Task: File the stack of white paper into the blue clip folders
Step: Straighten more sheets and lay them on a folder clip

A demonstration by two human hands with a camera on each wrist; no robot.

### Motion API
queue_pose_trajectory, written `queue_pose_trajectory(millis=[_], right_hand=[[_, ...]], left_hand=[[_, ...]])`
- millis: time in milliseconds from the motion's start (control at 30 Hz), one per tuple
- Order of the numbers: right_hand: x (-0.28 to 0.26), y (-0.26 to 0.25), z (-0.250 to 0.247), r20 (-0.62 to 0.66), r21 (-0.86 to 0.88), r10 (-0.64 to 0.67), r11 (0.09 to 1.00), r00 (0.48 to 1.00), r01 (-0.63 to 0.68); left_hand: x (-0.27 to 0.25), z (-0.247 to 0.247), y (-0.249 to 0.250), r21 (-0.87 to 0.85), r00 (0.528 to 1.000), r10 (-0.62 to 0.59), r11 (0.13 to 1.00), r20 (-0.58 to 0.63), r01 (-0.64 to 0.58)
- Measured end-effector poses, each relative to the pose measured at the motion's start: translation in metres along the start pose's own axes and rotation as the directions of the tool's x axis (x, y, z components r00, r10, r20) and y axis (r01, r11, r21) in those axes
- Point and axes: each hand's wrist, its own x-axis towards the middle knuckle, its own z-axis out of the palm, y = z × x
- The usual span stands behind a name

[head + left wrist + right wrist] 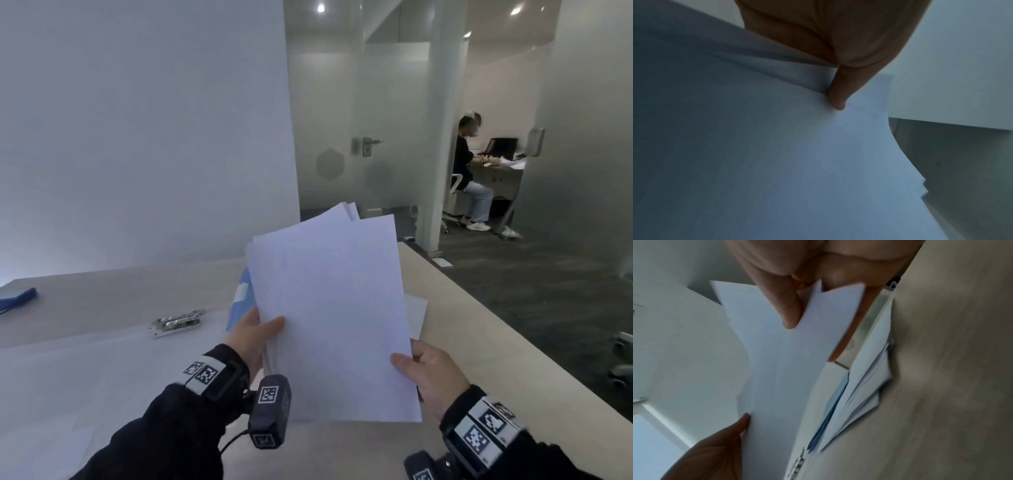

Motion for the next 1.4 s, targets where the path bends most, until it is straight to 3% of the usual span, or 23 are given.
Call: queue_pose_trajectory(millis=[167,300,667,867,1100,1400], right_hand=[[0.002,-0.009,0.034,0.011,0.032,-0.086,0.996,0.996,0.086],[0.0,-0.018,0.047,0.032,0.068,-0.136,0.989,0.99,0.133],[-0.006,-0.033,0.062,0.025,0.227,-0.226,0.95,0.974,0.215],[-0.008,-0.034,0.063,0.008,0.245,-0.261,0.936,0.965,0.251],[-0.008,-0.044,0.061,-0.02,0.215,-0.249,0.945,0.968,0.248],[-0.005,-0.042,0.063,-0.012,0.222,-0.165,0.961,0.986,0.164]], left_hand=[[-0.023,-0.016,0.021,0.049,0.98,0.196,0.98,-0.016,-0.195],[-0.035,-0.028,0.019,0.105,0.966,0.254,0.963,-0.037,-0.249],[-0.055,-0.026,0.011,0.166,0.947,0.32,0.935,-0.01,-0.314],[-0.057,-0.021,0.001,0.208,0.964,0.264,0.944,-0.016,-0.255],[-0.056,-0.017,-0.001,0.262,0.94,0.341,0.909,-0.023,-0.323],[-0.059,-0.014,0.0,0.237,0.943,0.33,0.92,-0.041,-0.311]])
